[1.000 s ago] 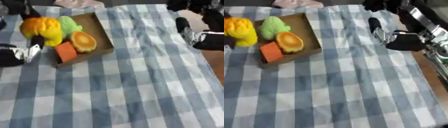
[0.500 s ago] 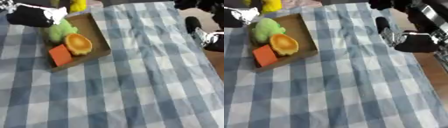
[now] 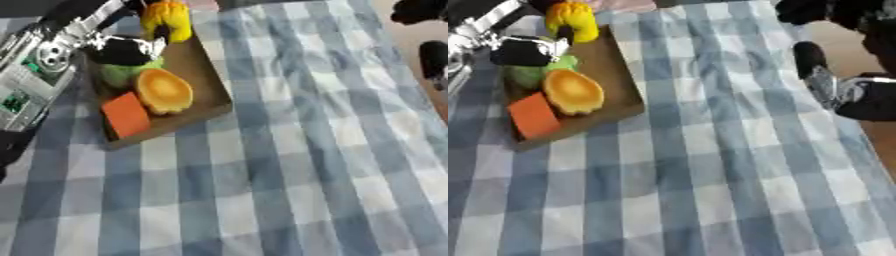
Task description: Pick up objects on the table and place them in the box.
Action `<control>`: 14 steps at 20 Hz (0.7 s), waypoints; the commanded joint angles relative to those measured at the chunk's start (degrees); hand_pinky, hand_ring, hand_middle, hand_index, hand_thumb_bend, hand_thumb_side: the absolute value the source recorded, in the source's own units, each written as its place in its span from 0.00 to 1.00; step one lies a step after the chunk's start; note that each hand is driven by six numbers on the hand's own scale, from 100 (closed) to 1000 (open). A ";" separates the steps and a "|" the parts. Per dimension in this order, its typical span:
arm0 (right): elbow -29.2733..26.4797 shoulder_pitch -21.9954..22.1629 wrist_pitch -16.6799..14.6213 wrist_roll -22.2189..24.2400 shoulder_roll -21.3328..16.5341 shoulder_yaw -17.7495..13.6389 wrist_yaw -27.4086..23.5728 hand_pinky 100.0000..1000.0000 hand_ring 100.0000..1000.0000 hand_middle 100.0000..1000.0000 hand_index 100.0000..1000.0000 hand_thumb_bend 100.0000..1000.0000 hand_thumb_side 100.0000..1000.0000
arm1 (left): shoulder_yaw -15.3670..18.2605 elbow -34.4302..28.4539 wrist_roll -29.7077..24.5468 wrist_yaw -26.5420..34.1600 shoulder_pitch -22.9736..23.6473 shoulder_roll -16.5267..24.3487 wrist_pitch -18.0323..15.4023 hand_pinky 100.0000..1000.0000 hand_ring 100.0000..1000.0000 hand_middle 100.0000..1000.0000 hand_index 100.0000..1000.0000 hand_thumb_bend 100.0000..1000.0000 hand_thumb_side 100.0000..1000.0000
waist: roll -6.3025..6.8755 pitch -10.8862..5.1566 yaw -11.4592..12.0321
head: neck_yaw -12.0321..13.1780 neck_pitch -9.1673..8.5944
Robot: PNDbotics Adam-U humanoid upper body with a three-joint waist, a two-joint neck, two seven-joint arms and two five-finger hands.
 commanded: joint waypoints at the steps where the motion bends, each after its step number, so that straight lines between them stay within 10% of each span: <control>1: -0.83 -0.72 0.07 0.15 -0.93 -0.52 -0.22 0.79 0.77 0.73 0.86 0.00 0.26 | 1.28 2.74 0.14 -3.19 -1.49 0.02 -1.82 0.76 0.63 0.58 0.68 0.00 0.18 | -0.18 -1.24 -0.25 | 0.51 -0.91; 7: -0.83 -0.34 0.44 0.19 -0.50 -0.49 0.10 0.79 0.77 0.73 0.86 0.00 0.26 | 2.15 7.10 -0.74 -7.26 -1.55 -1.30 -3.47 0.86 0.79 0.77 0.86 0.02 0.23 | -0.21 -1.10 -0.48 | 0.48 -0.81; 14: -0.83 0.37 1.15 0.32 -0.01 -0.45 0.38 0.79 0.77 0.73 0.85 0.00 0.27 | 2.33 7.58 -4.38 -11.77 -1.59 -1.58 -2.90 0.93 0.88 0.90 1.00 0.39 0.40 | -0.13 -1.38 -0.54 | 0.30 -0.44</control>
